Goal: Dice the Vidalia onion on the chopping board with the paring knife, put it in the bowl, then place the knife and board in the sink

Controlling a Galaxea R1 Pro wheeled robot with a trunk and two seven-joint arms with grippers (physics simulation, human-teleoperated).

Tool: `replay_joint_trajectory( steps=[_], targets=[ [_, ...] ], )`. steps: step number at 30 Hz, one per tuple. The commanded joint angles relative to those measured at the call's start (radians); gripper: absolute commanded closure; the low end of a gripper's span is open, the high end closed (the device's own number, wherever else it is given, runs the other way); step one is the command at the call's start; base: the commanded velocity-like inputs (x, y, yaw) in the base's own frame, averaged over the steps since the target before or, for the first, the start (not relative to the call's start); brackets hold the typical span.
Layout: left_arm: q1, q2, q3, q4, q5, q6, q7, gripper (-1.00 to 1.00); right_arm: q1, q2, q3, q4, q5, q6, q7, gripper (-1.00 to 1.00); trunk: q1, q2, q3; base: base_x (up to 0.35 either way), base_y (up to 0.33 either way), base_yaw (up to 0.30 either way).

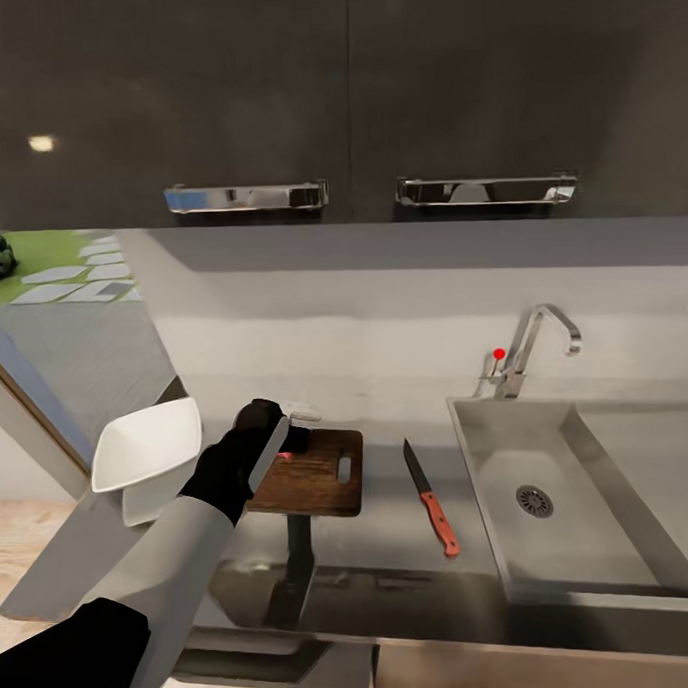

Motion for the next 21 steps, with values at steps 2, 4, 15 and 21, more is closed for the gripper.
replay_joint_trajectory(
  steps=[2,4,15,21],
  targets=[
    [-0.001,0.000,-0.002,0.000,0.011,0.003,0.010,1.00,0.000,0.003,0.006,-0.002,-0.009,-0.002,-0.004,-1.00,0.000,-0.002,-0.002,-0.221,0.000,0.000],
    [-0.001,0.000,-0.002,0.000,0.011,0.003,0.010,1.00,0.000,0.006,0.006,-0.002,-0.009,-0.002,-0.004,-1.00,0.000,-0.002,-0.002,-0.112,0.000,0.000],
    [-0.001,0.001,-0.002,0.000,0.011,0.003,0.010,1.00,0.000,0.008,0.006,-0.002,-0.009,-0.002,-0.004,-1.00,0.000,-0.002,-0.003,-0.016,0.000,0.000],
    [-0.001,0.001,-0.002,0.000,0.011,0.003,0.010,1.00,0.001,0.008,0.006,-0.002,-0.009,-0.002,-0.004,-1.00,0.000,-0.002,-0.009,0.000,0.000,0.000]
  ],
)
